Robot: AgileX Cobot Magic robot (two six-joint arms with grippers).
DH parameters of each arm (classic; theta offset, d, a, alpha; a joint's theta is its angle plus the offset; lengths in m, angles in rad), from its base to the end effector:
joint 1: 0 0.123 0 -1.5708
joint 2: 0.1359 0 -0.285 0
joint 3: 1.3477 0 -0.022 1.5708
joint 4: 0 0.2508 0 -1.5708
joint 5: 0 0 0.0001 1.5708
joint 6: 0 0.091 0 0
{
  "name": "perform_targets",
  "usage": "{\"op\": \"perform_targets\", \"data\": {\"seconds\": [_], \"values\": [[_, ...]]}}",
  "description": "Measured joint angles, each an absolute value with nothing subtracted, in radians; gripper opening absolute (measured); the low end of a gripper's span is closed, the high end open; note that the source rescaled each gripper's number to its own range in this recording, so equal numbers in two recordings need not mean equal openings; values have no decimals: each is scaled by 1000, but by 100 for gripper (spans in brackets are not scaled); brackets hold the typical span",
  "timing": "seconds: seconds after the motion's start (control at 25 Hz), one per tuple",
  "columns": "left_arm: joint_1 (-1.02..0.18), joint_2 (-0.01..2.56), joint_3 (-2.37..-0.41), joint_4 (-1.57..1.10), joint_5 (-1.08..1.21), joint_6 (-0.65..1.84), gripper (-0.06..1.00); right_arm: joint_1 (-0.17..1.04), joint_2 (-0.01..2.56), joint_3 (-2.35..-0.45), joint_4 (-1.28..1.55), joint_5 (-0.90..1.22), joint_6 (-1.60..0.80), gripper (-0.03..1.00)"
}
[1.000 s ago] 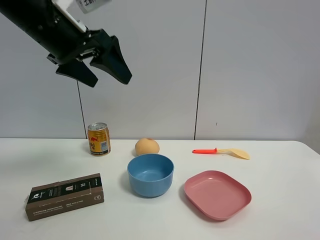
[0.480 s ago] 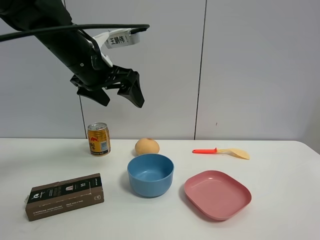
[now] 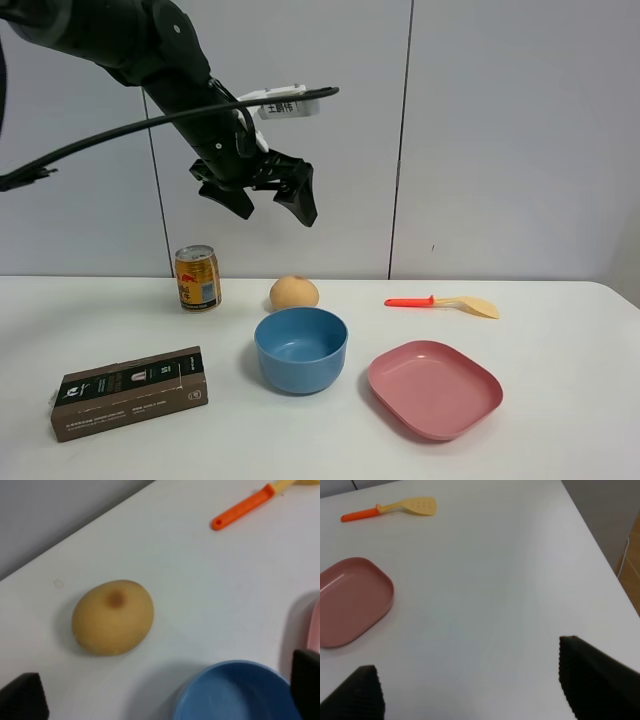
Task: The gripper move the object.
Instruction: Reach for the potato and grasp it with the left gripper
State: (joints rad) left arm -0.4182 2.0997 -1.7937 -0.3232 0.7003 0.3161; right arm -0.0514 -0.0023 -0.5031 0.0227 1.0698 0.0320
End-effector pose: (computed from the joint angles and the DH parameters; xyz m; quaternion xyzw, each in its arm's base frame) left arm 0.4321 -0.2125 0.2449 0.2578 0.9026 -0.1536 0.3085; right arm -0.0058 0.0021 0.2774 0.0351 0.8534 0.0063 0.5200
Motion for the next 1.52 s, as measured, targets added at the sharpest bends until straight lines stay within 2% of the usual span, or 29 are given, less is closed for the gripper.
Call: {"op": "perform_targets", "data": {"seconds": [0.36, 0.6, 1.52], "values": [[-434, 2284, -1982, -321, 737, 316, 99, -51, -2, -503, 23, 1070, 32, 100], [-434, 2375, -2070, -220, 773, 316, 99, -51, -2, -503, 23, 1070, 32, 100], [-434, 2501, -2099, -155, 638, 316, 99, -51, -2, -503, 23, 1070, 32, 100]]}}
